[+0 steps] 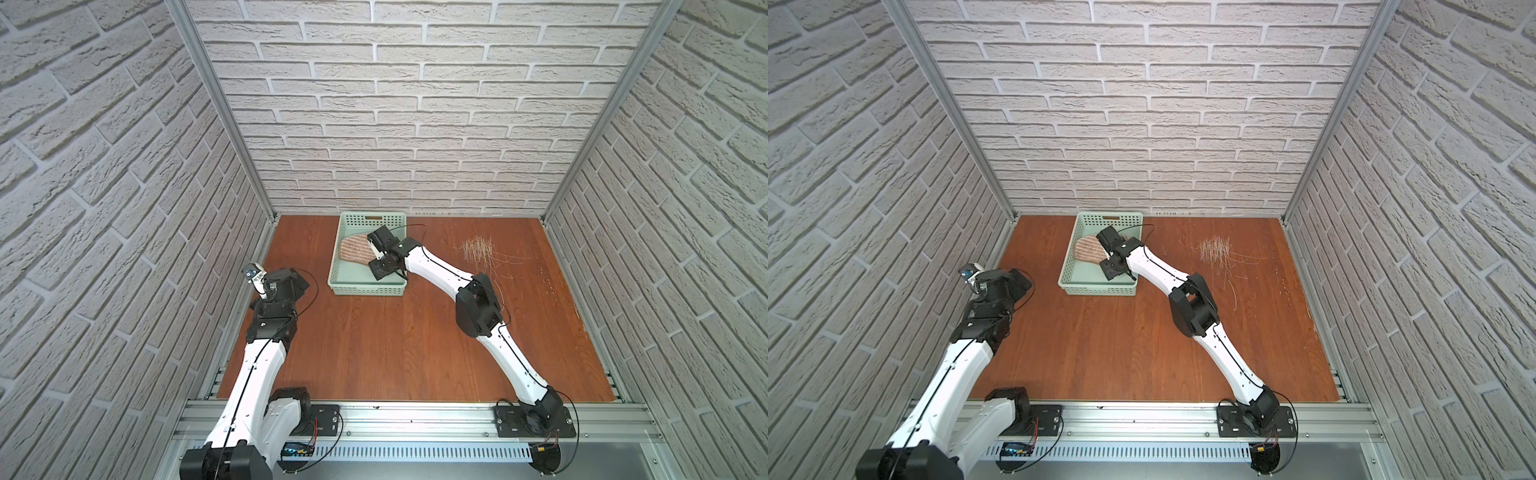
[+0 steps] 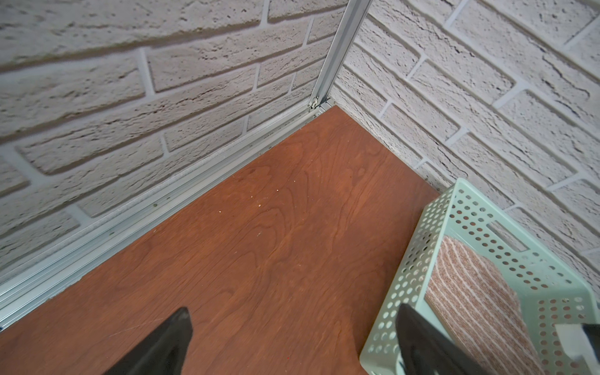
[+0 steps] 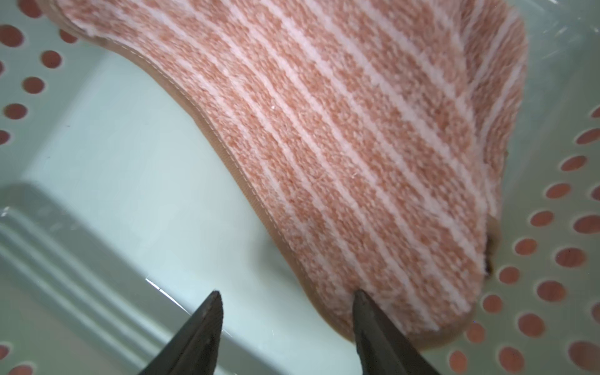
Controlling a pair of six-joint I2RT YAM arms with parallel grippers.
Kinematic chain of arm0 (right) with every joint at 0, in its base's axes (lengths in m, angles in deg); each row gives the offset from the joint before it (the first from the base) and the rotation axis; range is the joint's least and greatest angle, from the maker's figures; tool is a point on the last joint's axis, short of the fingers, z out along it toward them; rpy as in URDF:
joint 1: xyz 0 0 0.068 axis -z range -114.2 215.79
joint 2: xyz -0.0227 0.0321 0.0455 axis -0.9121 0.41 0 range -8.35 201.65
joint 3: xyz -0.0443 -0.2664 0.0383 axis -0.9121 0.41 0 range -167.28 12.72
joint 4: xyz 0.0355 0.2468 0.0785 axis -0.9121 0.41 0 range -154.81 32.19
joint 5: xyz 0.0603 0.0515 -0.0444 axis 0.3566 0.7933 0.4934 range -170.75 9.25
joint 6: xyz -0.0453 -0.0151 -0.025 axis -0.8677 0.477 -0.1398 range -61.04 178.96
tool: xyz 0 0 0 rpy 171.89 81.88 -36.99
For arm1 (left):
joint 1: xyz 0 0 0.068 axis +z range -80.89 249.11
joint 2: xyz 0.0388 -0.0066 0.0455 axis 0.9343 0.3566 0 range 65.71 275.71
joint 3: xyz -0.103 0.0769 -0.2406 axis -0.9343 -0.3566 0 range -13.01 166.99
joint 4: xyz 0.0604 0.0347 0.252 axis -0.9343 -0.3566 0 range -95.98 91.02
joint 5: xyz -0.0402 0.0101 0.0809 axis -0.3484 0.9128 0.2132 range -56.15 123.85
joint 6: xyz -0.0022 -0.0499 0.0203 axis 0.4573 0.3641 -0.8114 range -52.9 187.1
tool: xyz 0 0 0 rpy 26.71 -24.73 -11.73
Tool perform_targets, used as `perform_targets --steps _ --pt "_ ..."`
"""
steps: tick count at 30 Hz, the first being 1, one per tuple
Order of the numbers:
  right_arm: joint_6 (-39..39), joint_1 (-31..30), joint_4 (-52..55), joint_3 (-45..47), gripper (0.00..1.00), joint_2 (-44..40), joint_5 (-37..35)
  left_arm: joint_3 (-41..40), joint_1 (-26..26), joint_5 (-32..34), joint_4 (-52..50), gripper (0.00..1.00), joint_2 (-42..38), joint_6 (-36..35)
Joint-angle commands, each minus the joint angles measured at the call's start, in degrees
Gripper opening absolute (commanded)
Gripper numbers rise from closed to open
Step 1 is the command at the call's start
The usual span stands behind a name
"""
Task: Fold the square dishcloth
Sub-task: Pick up the cleaning item from the bin.
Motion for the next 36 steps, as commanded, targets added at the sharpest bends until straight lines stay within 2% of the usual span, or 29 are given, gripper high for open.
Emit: perform_targets --steps 1,6,9,12,14,17,26,32,36 --pt "-1.30 -0.28 1.72 -3.04 0.65 1.38 -2.97 -0.42 0.37 -1.41 0.69 0.98 -0.12 -0.68" --pt "-2.22 -0.20 0.73 -4.17 0.63 4.16 -5.42 -0.40 0.39 -2.92 1.23 0.98 -0.01 -0.89" --pt "-3.10 -0.23 1.23 -6.72 0.56 6.97 -5.34 -0.32 0.37 -2.87 1.20 0.98 0.05 -0.83" --pt "-3.60 -0.20 2.87 -10.44 0.37 9.65 -3.97 -0.23 0.37 -2.66 0.99 0.98 0.17 -0.81" --pt "-3.57 -0.22 3.26 -12.13 0.21 10.42 -2.96 -0.01 0.38 -2.65 0.60 0.98 0.25 -0.81" --pt "-3.97 -0.23 2.25 -12.50 0.04 9.19 -1.13 0.51 0.42 -2.48 0.00 0.98 0.17 -0.72" --pt "-5.26 -0.20 -1.57 -13.51 0.03 -3.12 4.87 2.36 0.37 -3.85 -2.41 0.98 -2.54 -1.49" --pt "-5.66 -0.28 -1.47 -13.45 0.03 -11.05 4.34 7.75 0.38 -8.32 -7.29 0.98 -3.05 -4.72" --pt "-6.24 -0.20 1.30 -13.37 0.04 -16.09 1.43 12.38 0.37 -13.50 -11.00 0.98 -2.00 -5.79"
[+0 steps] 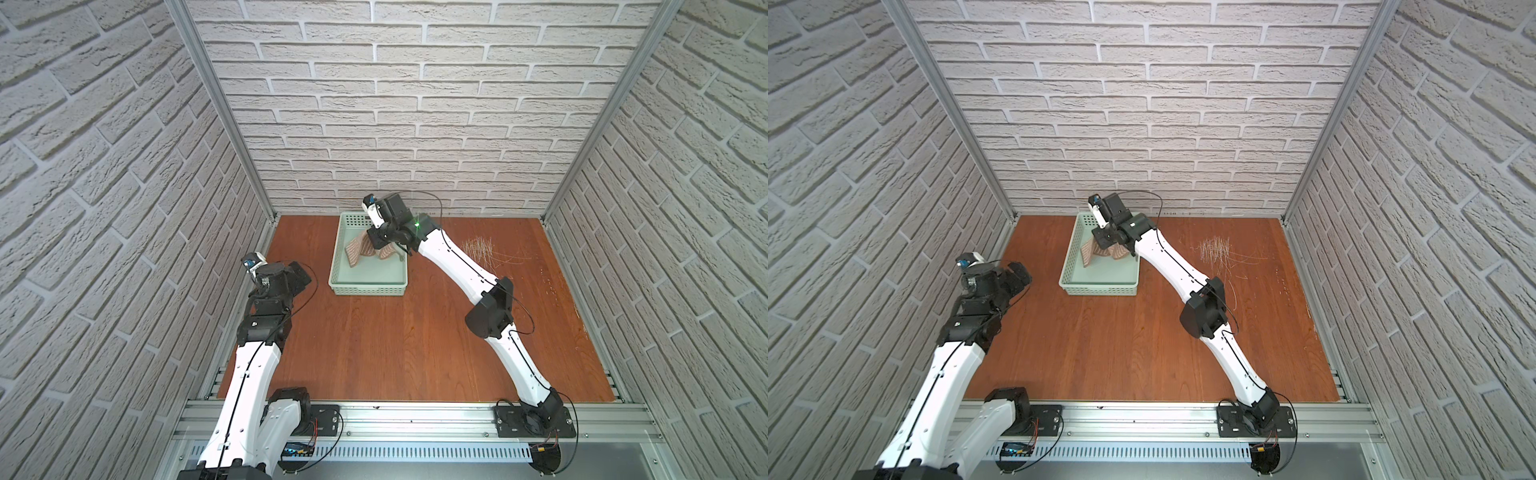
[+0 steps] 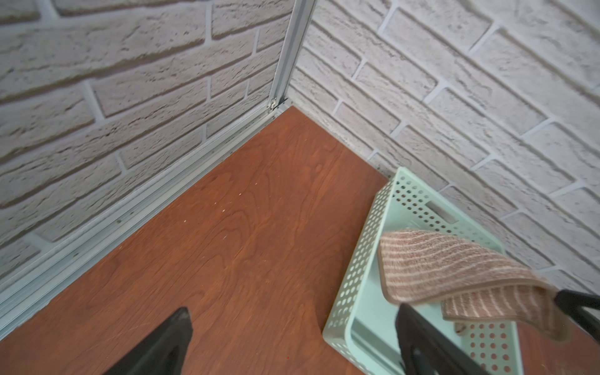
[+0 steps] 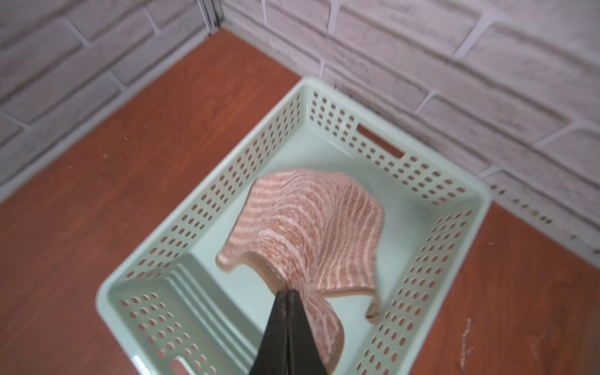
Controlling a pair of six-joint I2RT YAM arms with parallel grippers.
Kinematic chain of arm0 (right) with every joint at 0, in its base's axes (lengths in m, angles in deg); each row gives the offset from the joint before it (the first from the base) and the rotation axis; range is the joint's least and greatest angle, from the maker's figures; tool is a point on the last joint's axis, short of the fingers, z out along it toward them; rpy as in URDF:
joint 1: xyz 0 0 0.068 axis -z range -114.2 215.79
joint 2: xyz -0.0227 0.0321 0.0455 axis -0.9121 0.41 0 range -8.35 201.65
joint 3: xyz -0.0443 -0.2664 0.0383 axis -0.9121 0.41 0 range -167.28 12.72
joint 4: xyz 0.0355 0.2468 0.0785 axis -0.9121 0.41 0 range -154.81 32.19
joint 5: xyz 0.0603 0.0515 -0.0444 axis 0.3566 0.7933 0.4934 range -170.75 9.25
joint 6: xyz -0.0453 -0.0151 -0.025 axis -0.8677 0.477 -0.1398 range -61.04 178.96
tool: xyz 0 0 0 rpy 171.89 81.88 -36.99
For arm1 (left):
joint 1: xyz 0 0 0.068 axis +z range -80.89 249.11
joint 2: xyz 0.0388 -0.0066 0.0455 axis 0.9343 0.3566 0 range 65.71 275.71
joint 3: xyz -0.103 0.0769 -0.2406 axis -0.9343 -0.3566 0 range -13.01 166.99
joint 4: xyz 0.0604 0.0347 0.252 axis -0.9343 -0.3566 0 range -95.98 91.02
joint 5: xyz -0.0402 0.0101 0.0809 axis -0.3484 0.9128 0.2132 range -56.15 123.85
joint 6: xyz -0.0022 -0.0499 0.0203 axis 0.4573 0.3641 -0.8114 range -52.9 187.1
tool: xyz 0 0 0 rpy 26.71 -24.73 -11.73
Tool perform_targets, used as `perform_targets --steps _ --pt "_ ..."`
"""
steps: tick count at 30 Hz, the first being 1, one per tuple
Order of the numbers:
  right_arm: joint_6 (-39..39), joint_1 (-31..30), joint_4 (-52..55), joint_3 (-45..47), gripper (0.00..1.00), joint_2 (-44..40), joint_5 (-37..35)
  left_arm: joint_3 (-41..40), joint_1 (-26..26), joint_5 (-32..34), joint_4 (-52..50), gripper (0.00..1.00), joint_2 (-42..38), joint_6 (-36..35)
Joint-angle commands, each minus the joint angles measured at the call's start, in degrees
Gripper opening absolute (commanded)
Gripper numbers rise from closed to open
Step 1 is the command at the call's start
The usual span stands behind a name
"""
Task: Fold the square dishcloth
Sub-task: Pick up the cleaning item from the bin, then flatten out the cleaning item at the center of the board.
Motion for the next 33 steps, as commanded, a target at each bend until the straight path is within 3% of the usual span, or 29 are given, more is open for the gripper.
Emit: perform_targets --steps 1,6,14,22,28,33 --pt "-1.01 -0.22 1.60 -1.07 0.04 -5.74 -2.76 4.34 0.37 -6.19 -3.74 0.98 0.67 -2.26" --pt "-0.69 -0.32 5.94 3.50 0.03 -14.75 -6.17 8.51 -3.46 -11.83 -4.75 0.98 1.80 -3.75" --pt "1.49 -0.40 5.37 20.18 0.03 -34.95 -11.02 13.84 -16.80 -7.89 -5.13 0.98 4.74 -7.25" --pt "9.25 -0.53 4.17 43.71 0.04 -53.83 -17.13 15.42 -30.94 -4.26 -2.22 0.98 7.98 -11.65" --pt "17.64 -0.52 5.11 59.33 0.03 -66.47 -12.99 14.07 -39.46 -5.41 1.27 0.98 8.64 -13.78" --pt "23.38 -0.46 13.32 64.69 0.03 -73.04 -11.20 10.64 -44.86 -6.15 3.29 0.98 8.87 -14.82"
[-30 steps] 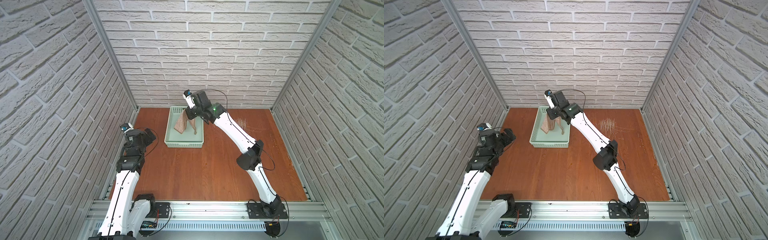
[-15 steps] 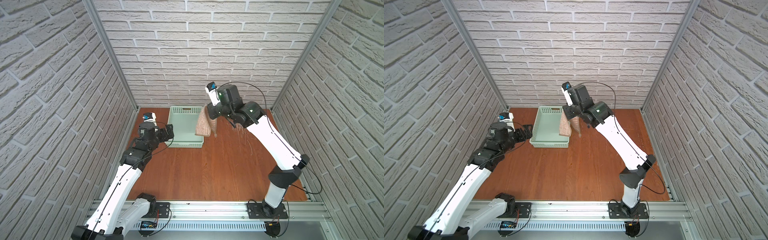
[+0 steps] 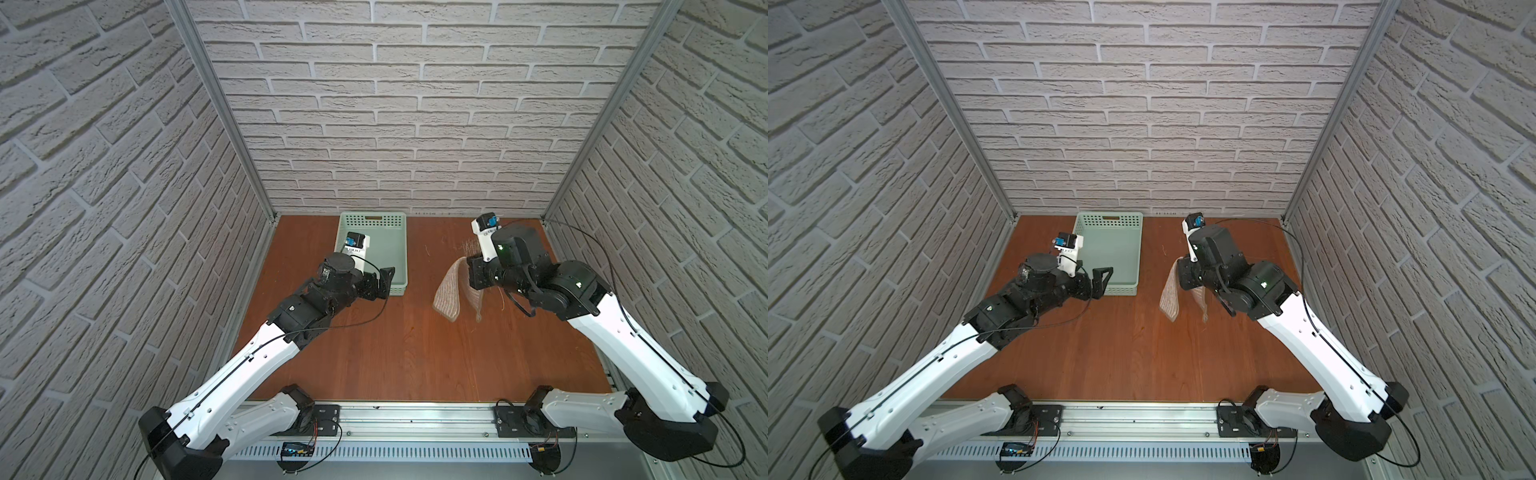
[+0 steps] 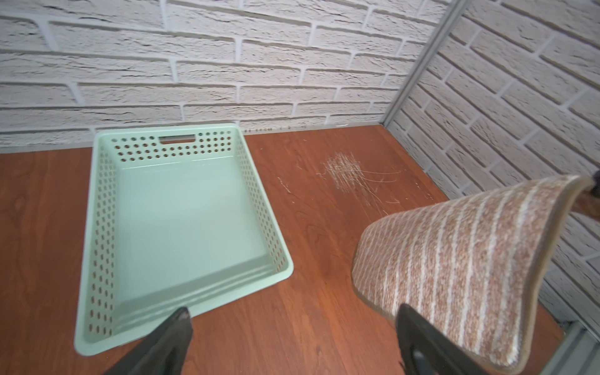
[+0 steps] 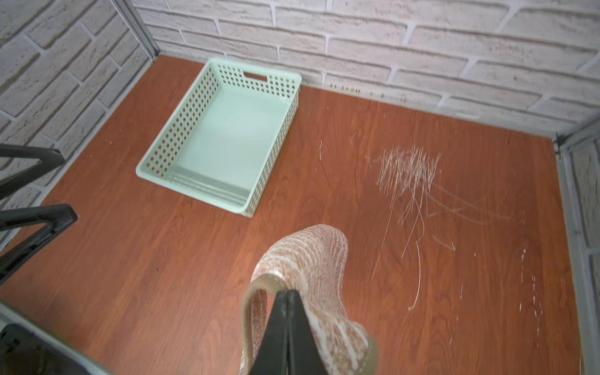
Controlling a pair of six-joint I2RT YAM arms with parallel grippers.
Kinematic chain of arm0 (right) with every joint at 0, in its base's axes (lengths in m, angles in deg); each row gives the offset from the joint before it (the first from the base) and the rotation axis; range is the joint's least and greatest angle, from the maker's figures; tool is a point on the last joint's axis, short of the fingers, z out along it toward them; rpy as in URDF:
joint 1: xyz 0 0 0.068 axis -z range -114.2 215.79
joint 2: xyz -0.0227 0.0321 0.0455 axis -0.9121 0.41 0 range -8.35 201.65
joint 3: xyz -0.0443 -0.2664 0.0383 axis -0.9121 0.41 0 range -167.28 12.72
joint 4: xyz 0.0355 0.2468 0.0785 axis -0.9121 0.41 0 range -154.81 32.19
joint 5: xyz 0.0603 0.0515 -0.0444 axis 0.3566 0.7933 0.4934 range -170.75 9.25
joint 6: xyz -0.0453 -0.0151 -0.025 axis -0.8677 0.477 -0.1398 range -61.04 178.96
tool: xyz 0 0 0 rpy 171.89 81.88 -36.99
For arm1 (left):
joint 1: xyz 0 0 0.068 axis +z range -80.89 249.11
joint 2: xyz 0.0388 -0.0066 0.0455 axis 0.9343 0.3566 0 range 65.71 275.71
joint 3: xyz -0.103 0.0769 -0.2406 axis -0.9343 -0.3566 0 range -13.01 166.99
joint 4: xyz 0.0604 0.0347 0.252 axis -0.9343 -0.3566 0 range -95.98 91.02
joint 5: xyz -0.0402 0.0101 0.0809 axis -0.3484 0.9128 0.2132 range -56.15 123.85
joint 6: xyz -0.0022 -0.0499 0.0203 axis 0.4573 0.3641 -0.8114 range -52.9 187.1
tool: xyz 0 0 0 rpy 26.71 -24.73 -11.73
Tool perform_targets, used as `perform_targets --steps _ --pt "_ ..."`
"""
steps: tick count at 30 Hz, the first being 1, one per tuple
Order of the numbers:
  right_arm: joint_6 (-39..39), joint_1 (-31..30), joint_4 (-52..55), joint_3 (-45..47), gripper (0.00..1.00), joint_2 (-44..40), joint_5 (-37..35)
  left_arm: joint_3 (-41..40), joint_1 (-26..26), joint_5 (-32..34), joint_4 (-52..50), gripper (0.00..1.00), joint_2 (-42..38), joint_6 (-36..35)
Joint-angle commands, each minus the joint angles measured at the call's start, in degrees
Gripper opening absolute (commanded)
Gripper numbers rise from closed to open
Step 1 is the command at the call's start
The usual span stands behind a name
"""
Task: Fold the square dishcloth
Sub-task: Flatten out the cleaning item at the center of the board.
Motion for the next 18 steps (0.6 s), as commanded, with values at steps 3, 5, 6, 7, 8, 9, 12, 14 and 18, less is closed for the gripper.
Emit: perform_targets --steps 3,5,6,7,8,9,12,14,18 --pt "7.06 0.76 7.57 3.34 0.03 -4.45 -3.58 -4.25 -3.26 -0.10 6.38 0.98 1.71 -1.19" --pt "7.15 2.87 6.77 6.41 0.03 -4.08 -3.91 -4.51 -4.05 -0.11 8.35 0.98 3.92 -1.37" --pt "6.72 4.20 4.74 8.33 0.03 -3.47 -3.36 -4.37 -4.57 -0.26 9.39 0.98 5.12 -1.70" --pt "6.39 5.64 2.69 9.92 0.03 -2.88 -1.96 -4.15 -5.10 -0.30 10.51 0.98 6.51 -2.34" --pt "5.94 7.97 0.88 11.76 0.03 -1.39 -0.65 -3.94 -5.88 -0.15 11.52 0.98 7.85 -3.14" --pt "5.25 10.25 -0.98 13.00 0.03 0.37 0.71 -3.65 -6.63 -0.15 12.58 0.98 9.39 -4.03" --pt "3.79 17.14 -5.94 14.02 0.03 7.25 2.29 -3.53 -9.49 0.10 17.11 0.98 14.74 -7.87" --pt "2.29 20.30 -9.10 13.04 0.03 12.57 3.91 -3.66 -11.47 0.04 20.61 0.98 18.95 -10.72" --pt "-0.48 25.31 -11.25 7.34 0.03 24.18 5.94 -2.07 -12.84 -0.10 26.80 0.98 28.36 -13.59"
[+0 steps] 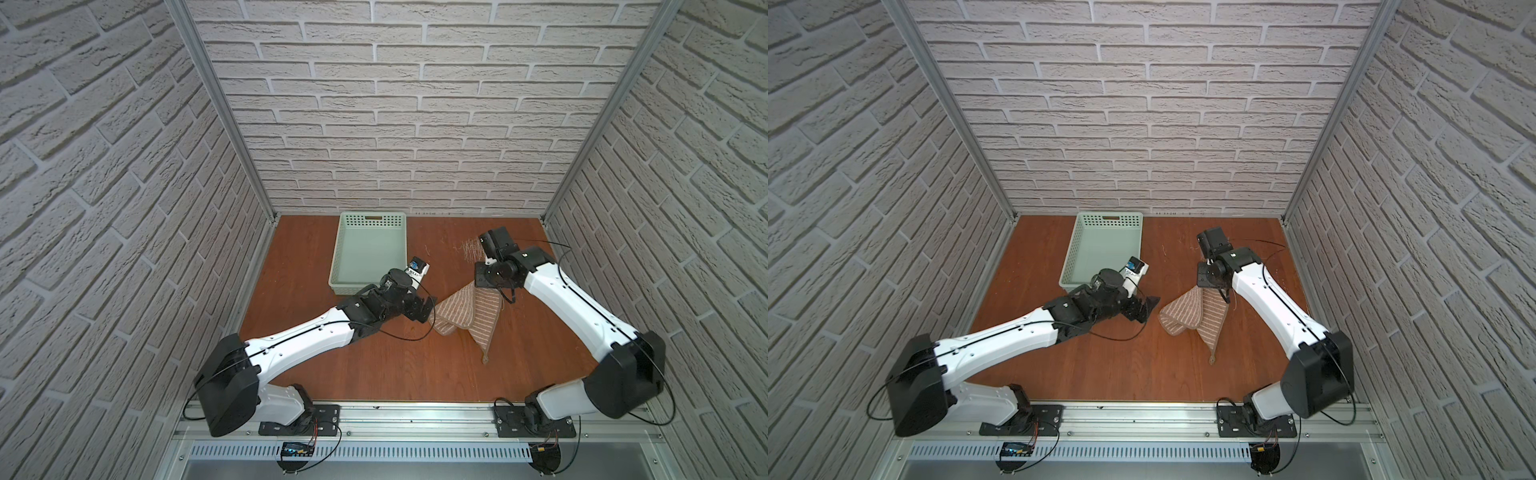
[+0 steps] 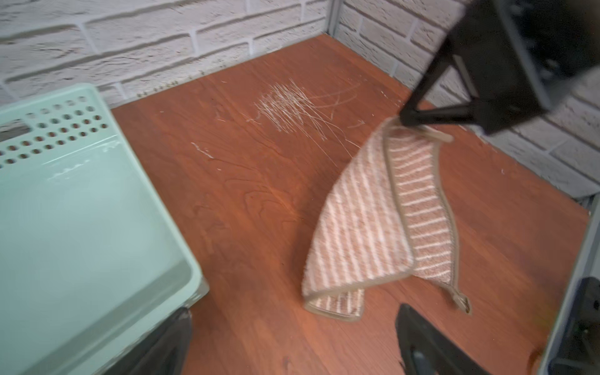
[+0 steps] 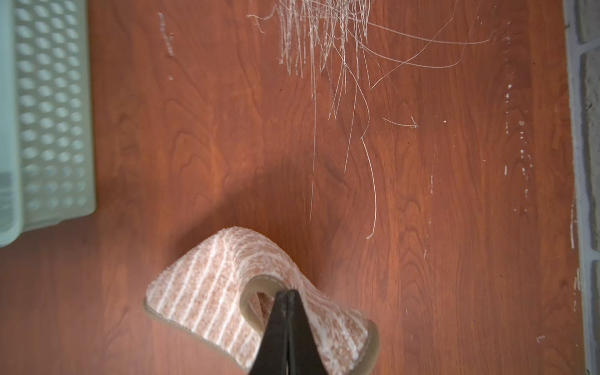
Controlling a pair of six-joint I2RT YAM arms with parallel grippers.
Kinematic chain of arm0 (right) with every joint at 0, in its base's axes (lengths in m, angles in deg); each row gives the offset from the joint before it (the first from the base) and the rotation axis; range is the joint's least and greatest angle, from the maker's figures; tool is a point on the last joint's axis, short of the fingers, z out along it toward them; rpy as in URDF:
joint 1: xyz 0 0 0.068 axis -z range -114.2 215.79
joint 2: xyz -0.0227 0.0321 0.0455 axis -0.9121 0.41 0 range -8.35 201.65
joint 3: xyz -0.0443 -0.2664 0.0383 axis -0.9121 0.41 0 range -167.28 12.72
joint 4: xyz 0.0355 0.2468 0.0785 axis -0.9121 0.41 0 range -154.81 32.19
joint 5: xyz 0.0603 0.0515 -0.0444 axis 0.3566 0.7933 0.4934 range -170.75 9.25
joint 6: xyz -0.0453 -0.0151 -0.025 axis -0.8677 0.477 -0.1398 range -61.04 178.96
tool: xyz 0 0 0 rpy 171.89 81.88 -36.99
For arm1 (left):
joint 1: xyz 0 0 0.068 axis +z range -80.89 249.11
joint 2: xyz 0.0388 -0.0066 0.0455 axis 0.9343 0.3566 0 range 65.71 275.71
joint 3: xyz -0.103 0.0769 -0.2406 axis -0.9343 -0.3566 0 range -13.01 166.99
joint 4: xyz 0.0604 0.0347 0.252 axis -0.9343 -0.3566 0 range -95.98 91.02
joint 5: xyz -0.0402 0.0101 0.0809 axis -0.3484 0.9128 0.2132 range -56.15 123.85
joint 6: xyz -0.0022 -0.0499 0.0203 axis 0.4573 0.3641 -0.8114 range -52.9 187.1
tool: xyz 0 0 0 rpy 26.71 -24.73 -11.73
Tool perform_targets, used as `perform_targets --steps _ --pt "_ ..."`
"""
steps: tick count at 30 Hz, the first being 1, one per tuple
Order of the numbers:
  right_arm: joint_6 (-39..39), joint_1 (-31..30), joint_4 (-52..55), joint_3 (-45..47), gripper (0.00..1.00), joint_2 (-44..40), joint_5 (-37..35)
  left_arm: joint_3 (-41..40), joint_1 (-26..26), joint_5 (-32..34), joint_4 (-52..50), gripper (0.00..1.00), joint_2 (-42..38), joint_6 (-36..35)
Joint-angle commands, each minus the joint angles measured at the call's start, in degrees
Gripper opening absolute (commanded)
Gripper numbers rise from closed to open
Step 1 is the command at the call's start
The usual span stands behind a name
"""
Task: Fold the square dishcloth
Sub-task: Flatten out the cleaning item at the center of the board.
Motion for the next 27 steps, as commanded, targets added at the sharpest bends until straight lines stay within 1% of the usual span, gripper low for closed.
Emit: perform_targets --steps 1,3,7,9,12,13,15,20,22,24,27 --pt "-3.14 3.61 -5.04 -5.40 0.03 6.40 2.65 2.61 -0.39 -0.27 8.41 0.98 6.62 -4.89" --pt "-4.52 5.47 -4.87 -8.38 0.03 11.59 4.45 5.52 -0.44 -1.43 8.18 0.98 11.22 -6.69" --pt "-6.57 8.27 -3.99 -13.45 0.04 18.25 7.55 13.31 -0.22 -2.39 4.37 0.98 20.98 -10.82" --pt "-7.32 9.16 -3.31 -15.22 0.11 20.54 9.25 18.75 -0.24 -3.40 0.12 0.97 26.19 -13.44" --pt "-8.27 10.38 -2.80 -16.13 0.28 21.78 10.15 25.42 -0.07 -5.09 -3.82 0.96 32.42 -15.66" --pt "-8.56 11.05 -2.83 -15.92 0.30 21.63 10.48 27.16 -0.02 -5.96 -4.60 0.96 33.73 -16.05" --pt "-8.67 12.64 -3.13 -15.04 0.36 20.65 11.29 29.44 -0.02 -8.20 -5.31 0.96 35.77 -17.02" --pt "-8.02 17.15 -4.90 -10.76 0.40 16.48 15.02 35.79 -0.28 -10.48 -9.93 0.96 39.74 -20.07" --pt "-7.95 18.37 -5.43 -8.92 0.42 15.22 16.15 36.63 -0.65 -11.93 -11.62 0.98 39.82 -20.87" --pt "-8.07 19.08 -5.93 -7.42 0.45 14.21 16.96 36.22 -1.18 -12.84 -11.99 0.98 39.25 -21.68" --pt "-8.01 19.98 -6.49 -6.01 0.50 13.80 17.62 36.88 -1.98 -11.26 -12.41 0.98 40.02 -23.06"
